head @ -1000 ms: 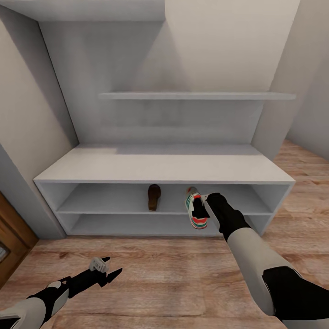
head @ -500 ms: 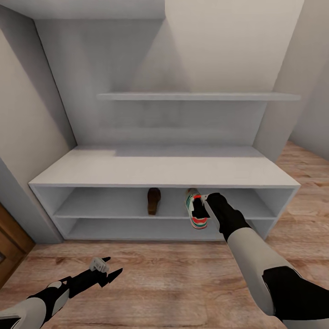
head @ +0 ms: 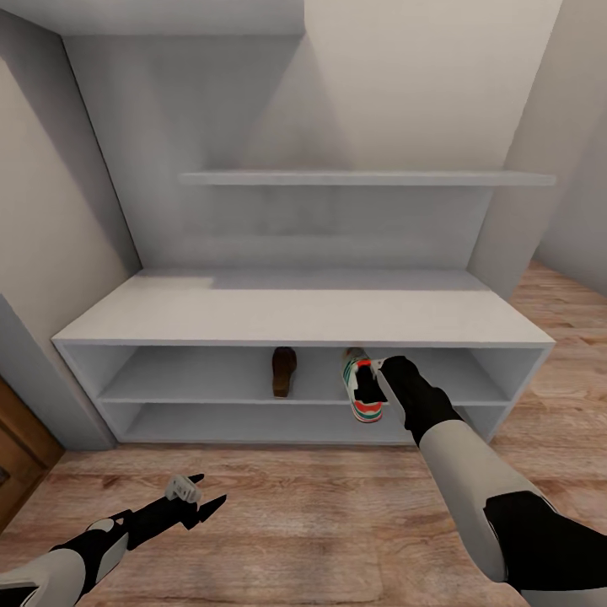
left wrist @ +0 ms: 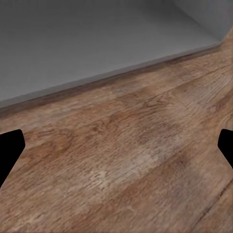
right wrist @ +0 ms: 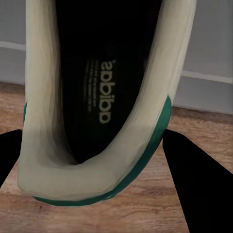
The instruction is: Pick up the two gym shoes and the two sandals from the corridor floor and place them onto the hallstand (shoe rack) in the corridor, making sure they are on the rack and not on the floor. Arrange them so the two gym shoes are next to each other and the two sandals are next to each other.
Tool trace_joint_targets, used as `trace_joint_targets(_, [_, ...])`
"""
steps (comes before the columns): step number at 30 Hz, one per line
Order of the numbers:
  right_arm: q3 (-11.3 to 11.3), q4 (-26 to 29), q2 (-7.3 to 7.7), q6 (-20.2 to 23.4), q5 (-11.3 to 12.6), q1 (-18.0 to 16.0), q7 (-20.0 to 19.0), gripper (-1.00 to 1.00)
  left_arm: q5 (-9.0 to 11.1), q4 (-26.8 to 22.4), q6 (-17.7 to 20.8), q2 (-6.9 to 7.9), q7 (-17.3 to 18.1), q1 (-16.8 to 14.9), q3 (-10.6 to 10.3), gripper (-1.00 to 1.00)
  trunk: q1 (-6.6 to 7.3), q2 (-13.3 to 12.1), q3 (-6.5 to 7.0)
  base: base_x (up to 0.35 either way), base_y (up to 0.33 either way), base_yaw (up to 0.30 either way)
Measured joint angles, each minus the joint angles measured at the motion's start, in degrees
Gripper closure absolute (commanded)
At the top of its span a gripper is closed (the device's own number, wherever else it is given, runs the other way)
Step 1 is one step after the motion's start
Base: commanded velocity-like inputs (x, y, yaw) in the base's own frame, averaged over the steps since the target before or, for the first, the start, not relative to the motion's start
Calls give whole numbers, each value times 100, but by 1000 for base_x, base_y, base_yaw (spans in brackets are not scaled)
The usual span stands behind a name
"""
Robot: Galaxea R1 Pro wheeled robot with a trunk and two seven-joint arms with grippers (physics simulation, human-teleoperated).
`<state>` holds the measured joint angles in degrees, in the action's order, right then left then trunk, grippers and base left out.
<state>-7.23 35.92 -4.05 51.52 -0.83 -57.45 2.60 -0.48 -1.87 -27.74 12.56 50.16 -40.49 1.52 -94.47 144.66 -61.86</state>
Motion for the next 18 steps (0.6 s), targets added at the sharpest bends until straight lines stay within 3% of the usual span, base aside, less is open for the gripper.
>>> trace_joint_targets(18, [9,-11,0,-7,0,0,0,100,0,0,0,-1,1,0,0,-100,0,0,0,0,0,0])
